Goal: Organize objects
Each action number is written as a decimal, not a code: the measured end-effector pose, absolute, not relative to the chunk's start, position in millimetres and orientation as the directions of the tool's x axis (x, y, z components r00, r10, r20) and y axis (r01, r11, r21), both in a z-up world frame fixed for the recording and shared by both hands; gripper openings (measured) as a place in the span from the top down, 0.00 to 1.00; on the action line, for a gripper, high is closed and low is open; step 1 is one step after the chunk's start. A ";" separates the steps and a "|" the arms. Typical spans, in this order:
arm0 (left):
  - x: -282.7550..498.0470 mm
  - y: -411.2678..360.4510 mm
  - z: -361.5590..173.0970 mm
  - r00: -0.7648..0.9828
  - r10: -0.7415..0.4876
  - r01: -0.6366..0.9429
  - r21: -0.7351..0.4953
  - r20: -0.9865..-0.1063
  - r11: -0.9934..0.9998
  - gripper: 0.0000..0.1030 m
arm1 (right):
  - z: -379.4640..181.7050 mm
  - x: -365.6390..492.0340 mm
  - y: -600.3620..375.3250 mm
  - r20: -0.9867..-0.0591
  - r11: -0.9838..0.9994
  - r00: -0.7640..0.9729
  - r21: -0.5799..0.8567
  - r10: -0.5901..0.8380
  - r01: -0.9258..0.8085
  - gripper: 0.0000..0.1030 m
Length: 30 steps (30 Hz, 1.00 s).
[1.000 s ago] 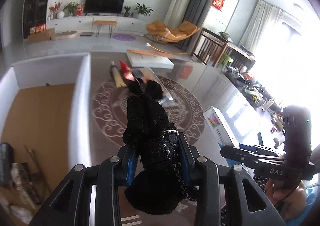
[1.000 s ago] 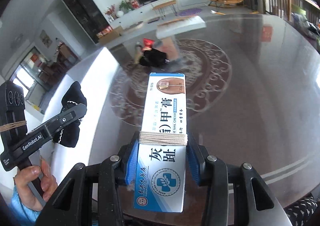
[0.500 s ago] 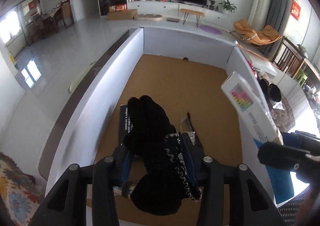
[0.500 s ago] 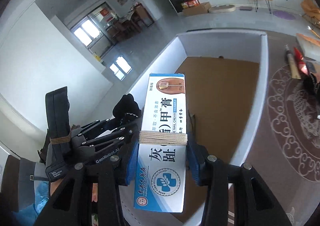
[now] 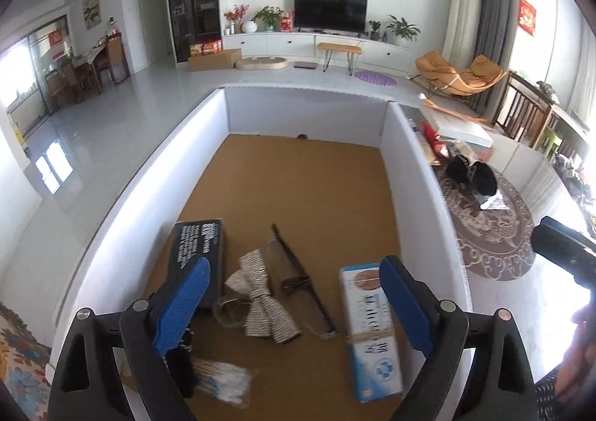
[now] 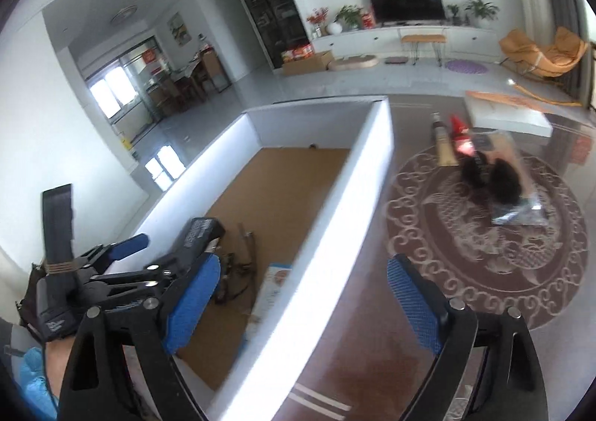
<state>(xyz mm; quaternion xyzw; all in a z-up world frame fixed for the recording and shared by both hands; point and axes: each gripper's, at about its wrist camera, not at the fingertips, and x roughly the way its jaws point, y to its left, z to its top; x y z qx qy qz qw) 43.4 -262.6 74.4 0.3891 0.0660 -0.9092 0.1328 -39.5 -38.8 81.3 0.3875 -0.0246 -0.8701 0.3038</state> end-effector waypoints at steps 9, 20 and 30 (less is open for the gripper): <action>26.7 -122.7 104.2 -0.737 0.104 -0.067 -0.081 -0.668 -0.995 0.06 | -0.2 -66.8 124.4 -0.761 -0.977 -0.613 0.177 -0.213 0.120 0.07; -24.3 10.0 13.7 -0.567 0.302 -0.244 -0.194 -0.766 -0.950 0.01 | -33.4 -69.0 202.2 -0.797 -0.996 -0.600 0.089 -0.064 -0.013 0.06; -69.1 -14.1 -36.4 -0.579 0.048 -0.032 -0.036 -0.814 -0.999 0.01 | -33.5 -66.8 195.5 -0.799 -0.996 -0.598 0.084 -0.066 -0.002 0.01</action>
